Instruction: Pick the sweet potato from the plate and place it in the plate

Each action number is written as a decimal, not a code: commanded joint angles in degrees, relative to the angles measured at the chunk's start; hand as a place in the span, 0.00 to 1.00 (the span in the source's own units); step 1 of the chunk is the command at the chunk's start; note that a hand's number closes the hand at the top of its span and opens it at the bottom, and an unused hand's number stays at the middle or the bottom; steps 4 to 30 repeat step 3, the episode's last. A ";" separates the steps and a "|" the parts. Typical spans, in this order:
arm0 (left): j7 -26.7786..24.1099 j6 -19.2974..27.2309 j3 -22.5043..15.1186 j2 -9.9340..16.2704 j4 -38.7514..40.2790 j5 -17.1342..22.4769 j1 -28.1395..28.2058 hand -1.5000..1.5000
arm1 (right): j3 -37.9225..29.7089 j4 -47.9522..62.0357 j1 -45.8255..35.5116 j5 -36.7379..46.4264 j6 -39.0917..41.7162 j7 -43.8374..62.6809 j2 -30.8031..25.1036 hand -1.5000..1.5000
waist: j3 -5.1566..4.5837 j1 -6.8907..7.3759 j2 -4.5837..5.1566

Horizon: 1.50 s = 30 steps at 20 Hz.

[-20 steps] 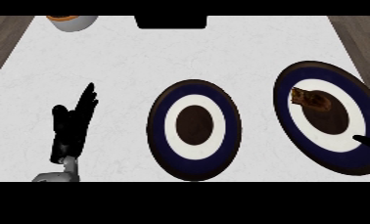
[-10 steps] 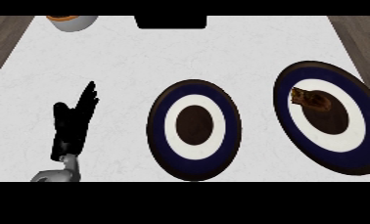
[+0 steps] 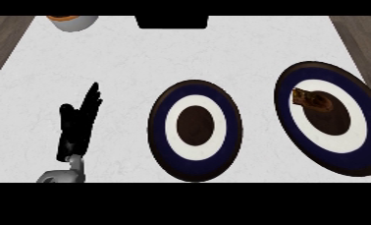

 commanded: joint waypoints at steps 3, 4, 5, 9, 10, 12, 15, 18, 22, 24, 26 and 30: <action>-1.33 -0.13 2.79 0.14 6.85 1.09 -6.17 0.50 | 0.06 6.37 -0.18 0.09 -1.72 -4.91 -1.47 0.00 | 0.00 -0.17 0.06; -1.33 -0.13 2.79 0.14 6.85 1.09 -6.17 0.50 | 0.06 6.37 -0.18 0.09 -1.72 -4.91 -1.47 0.00 | 0.00 -0.17 0.06; -1.33 -0.13 2.79 0.14 6.85 1.09 -6.17 0.50 | 0.06 6.37 -0.18 0.09 -1.72 -4.91 -1.47 0.00 | 0.00 -0.17 0.06; -1.33 -0.13 2.79 0.14 6.85 1.09 -6.17 0.50 | 0.06 6.37 -0.18 0.09 -1.72 -4.91 -1.47 0.00 | 0.00 -0.17 0.06; -1.33 -0.13 2.79 0.14 6.85 1.09 -6.17 0.50 | 0.06 6.37 -0.18 0.09 -1.72 -4.91 -1.47 0.00 | 0.00 -0.17 0.06; -1.33 -0.13 2.79 0.14 6.85 1.09 -6.17 0.50 | 0.06 6.37 -0.18 0.09 -1.72 -4.91 -1.47 0.00 | 0.00 -0.17 0.06; -1.33 -0.13 2.79 0.14 6.85 1.09 -6.17 0.50 | 0.06 6.37 -0.18 0.09 -1.72 -4.91 -1.47 0.00 | 0.00 -0.17 0.06; -1.33 -0.13 2.79 0.14 6.85 1.09 -6.17 0.50 | 0.06 6.37 -0.18 0.09 -1.72 -4.91 -1.47 0.00 | 0.00 -0.17 0.06; -1.33 -0.13 2.79 0.14 6.85 1.09 -6.17 0.50 | 0.06 6.37 -0.18 0.09 -1.72 -4.91 -1.47 0.00 | 0.00 -0.17 0.06; -1.33 -0.13 2.79 0.14 6.85 1.09 -6.17 0.50 | 0.06 6.37 -0.18 0.09 -1.72 -4.91 -1.47 0.00 | 0.00 -0.17 0.06; -1.33 -0.13 2.79 0.14 6.85 1.09 -6.17 0.50 | 0.06 6.37 -0.18 0.09 -1.72 -4.91 -1.47 0.00 | 0.00 -0.17 0.06; -1.33 -0.13 2.79 0.14 6.85 1.09 -6.17 0.50 | 0.06 6.37 -0.18 0.09 -1.72 -4.91 -1.47 0.00 | 0.00 -0.17 0.06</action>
